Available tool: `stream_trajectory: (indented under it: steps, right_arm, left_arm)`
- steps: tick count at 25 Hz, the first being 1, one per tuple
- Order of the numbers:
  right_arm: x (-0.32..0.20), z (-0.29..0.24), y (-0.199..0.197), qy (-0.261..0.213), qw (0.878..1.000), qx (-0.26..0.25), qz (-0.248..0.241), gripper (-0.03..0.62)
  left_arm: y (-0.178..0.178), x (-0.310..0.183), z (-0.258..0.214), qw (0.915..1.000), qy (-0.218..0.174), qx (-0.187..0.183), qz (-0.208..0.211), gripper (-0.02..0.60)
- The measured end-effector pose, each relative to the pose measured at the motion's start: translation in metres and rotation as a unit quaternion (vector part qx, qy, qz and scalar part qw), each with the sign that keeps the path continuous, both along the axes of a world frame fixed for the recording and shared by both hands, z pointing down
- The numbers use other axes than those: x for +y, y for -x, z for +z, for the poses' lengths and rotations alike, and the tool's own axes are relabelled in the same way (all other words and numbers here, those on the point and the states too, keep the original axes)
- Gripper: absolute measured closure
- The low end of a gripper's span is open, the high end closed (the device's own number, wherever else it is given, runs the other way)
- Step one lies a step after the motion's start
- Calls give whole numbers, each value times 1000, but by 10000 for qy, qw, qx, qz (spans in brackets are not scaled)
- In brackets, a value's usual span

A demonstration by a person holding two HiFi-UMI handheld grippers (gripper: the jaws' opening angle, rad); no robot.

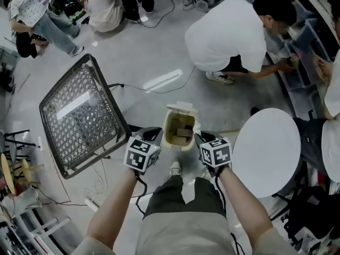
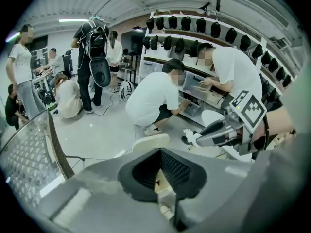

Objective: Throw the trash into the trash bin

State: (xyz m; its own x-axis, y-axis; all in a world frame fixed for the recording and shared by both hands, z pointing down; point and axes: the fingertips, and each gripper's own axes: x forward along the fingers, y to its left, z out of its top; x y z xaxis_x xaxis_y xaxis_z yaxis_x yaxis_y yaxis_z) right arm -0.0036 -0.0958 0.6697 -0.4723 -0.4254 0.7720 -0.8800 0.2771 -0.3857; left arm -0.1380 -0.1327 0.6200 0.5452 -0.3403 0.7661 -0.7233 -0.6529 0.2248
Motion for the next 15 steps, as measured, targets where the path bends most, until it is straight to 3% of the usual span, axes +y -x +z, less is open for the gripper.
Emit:
stream_trajectory:
  steps: [6,15]
  right_arm:
    - [11,74,25,533,9982,124,-263,526]
    - [8,174,44,957,9944,259,-352,525]
  left_arm:
    - [18,6,59,9996,274,-80,-59,578]
    - [36,15,148,9971,721,-195,-177,579]
